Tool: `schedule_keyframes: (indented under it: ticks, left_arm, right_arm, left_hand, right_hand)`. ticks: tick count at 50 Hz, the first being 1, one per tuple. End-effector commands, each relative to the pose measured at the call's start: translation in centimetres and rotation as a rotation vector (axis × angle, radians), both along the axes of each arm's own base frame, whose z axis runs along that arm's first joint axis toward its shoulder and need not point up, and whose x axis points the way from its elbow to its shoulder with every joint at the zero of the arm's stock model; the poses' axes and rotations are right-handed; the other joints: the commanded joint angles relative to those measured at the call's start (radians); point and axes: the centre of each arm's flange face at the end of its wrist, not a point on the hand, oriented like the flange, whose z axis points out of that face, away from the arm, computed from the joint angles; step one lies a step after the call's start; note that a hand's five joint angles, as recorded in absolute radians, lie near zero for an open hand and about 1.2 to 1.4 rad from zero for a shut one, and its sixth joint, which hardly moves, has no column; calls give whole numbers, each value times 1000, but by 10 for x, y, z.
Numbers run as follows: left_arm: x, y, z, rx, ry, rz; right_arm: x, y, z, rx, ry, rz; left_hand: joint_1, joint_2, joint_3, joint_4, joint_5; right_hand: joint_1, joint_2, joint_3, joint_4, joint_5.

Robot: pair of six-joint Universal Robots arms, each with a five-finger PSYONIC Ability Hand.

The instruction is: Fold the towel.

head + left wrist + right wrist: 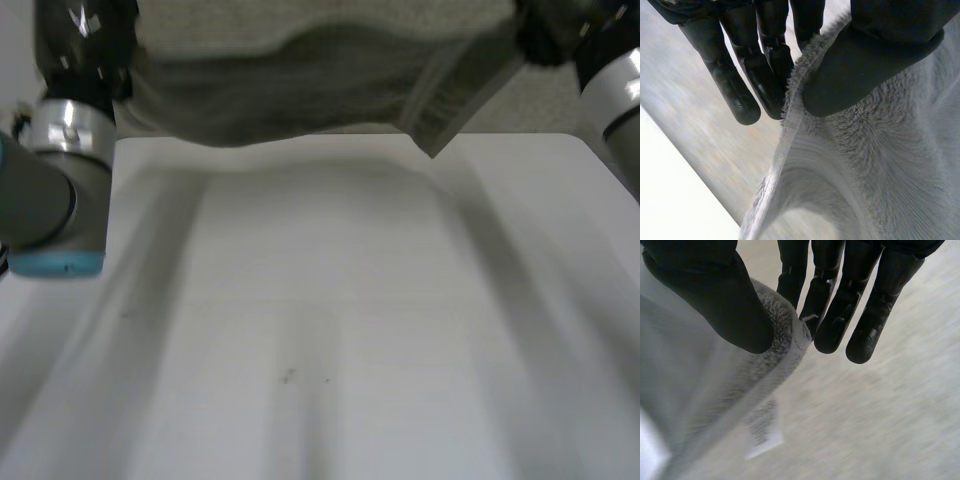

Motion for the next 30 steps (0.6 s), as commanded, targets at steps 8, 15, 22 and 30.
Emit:
schedule_keyframes:
  ticks: [8,15,22,30]
  left_arm:
    - [16,57,-164,634,-216,-1]
    - [19,63,-172,677,-227,6]
    - [20,62,-172,676,-225,8]
    - [25,66,-177,699,-228,24]
  right_arm:
    - [-21,55,-163,714,432,71]
    - [-38,61,-179,779,451,40]
    - [-58,53,-186,784,414,-4]
    - [-68,48,-188,789,335,-43]
  left_hand:
    - [223,177,179,179,184]
    - [-320,-366,-363,-364,-358]
    - [-610,-656,-654,-654,-649]
    - [-613,-659,-657,-657,-652]
  right_hand:
    - [336,230,204,199,297]
    - [336,230,204,199,297]
    - [336,230,204,199,297]
    - [336,230,204,199,297]
